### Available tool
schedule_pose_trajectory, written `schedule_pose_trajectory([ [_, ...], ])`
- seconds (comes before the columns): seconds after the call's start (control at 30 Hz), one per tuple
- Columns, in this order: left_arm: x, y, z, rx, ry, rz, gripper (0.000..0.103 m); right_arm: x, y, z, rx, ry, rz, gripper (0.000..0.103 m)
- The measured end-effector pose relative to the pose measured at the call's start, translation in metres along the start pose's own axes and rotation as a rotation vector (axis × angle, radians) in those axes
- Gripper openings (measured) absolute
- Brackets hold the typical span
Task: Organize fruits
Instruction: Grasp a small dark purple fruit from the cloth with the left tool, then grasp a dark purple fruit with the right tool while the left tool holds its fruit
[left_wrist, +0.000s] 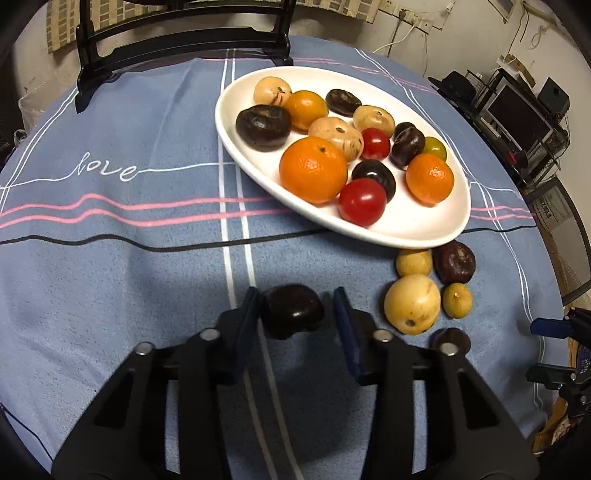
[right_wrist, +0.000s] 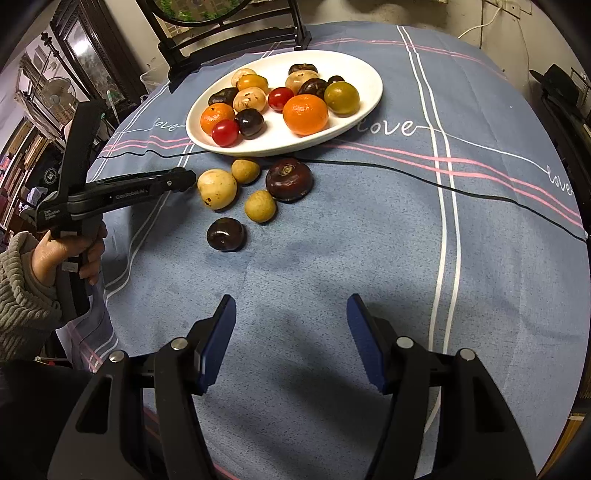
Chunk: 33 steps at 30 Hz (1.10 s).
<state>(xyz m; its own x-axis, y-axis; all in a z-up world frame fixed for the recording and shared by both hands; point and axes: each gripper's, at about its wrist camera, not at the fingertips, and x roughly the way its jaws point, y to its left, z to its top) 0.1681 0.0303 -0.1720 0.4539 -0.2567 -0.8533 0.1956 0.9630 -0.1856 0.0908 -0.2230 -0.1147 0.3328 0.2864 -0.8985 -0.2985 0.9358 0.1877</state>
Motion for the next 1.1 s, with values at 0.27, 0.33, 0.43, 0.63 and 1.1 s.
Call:
schedule_pose_trajectory([
  [0.27, -0.012, 0.002, -0.007, -0.010, -0.019, -0.001, 0.032, -0.002, 0.005, 0.003, -0.025, -0.023, 0.020, 0.063],
  [0.33, -0.019, 0.005, -0.010, -0.014, -0.025, 0.009, 0.032, -0.001, 0.013, 0.007, -0.061, -0.038, 0.035, 0.063],
  [0.43, -0.029, 0.013, -0.018, -0.026, -0.025, 0.025, 0.032, 0.012, 0.026, 0.017, -0.111, -0.038, 0.056, 0.063],
  [0.63, -0.043, 0.025, -0.036, -0.052, -0.011, 0.055, 0.032, 0.043, 0.048, 0.037, -0.153, -0.003, 0.106, 0.063],
  [1.1, -0.046, 0.027, -0.044, -0.072, 0.001, 0.067, 0.032, 0.075, 0.062, 0.052, -0.183, 0.071, 0.112, 0.047],
])
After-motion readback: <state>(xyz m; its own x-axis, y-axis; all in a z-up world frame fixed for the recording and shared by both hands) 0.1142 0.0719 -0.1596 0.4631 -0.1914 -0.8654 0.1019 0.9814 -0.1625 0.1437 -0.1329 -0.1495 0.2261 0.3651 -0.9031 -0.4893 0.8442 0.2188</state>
